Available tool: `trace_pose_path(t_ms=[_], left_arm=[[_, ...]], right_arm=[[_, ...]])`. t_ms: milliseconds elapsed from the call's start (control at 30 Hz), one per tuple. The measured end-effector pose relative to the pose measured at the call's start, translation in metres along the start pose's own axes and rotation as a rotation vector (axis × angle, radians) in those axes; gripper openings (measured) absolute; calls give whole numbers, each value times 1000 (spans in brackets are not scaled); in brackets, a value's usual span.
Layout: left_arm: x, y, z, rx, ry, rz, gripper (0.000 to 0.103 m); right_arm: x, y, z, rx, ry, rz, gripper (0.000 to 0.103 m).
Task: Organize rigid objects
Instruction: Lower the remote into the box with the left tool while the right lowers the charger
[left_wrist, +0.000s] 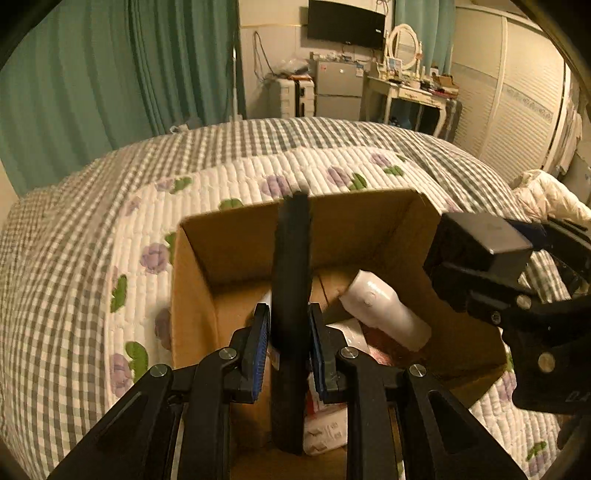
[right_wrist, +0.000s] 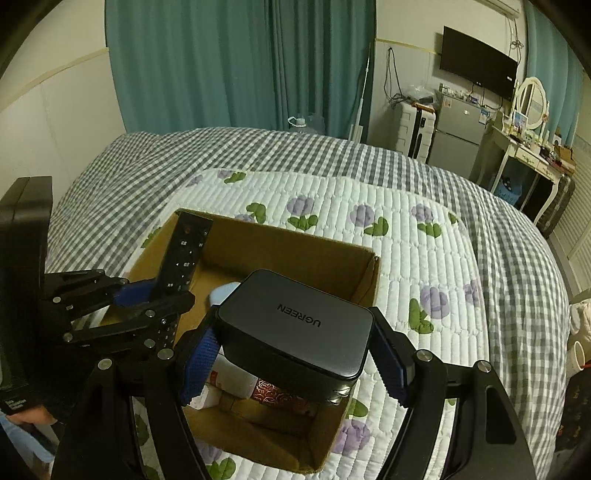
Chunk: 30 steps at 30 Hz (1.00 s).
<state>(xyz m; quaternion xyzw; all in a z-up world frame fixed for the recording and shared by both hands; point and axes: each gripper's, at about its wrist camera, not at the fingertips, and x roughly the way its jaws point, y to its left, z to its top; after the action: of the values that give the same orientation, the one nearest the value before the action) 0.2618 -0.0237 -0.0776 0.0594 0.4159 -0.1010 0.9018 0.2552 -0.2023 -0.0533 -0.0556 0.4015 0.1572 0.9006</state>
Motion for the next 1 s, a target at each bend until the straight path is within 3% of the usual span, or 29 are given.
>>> trace_pose_path(t_ms=[500, 900, 1000], left_arm=[[-46, 22, 16, -71, -110, 22, 22], [-45, 40, 10, -89, -129, 47, 22], [-44, 43, 7, -96, -127, 50, 22]], right_arm=[[4, 8, -6, 0, 5, 1, 75], [50, 37, -15, -6, 49, -27, 75], [52, 40, -13, -4, 18, -40, 77]])
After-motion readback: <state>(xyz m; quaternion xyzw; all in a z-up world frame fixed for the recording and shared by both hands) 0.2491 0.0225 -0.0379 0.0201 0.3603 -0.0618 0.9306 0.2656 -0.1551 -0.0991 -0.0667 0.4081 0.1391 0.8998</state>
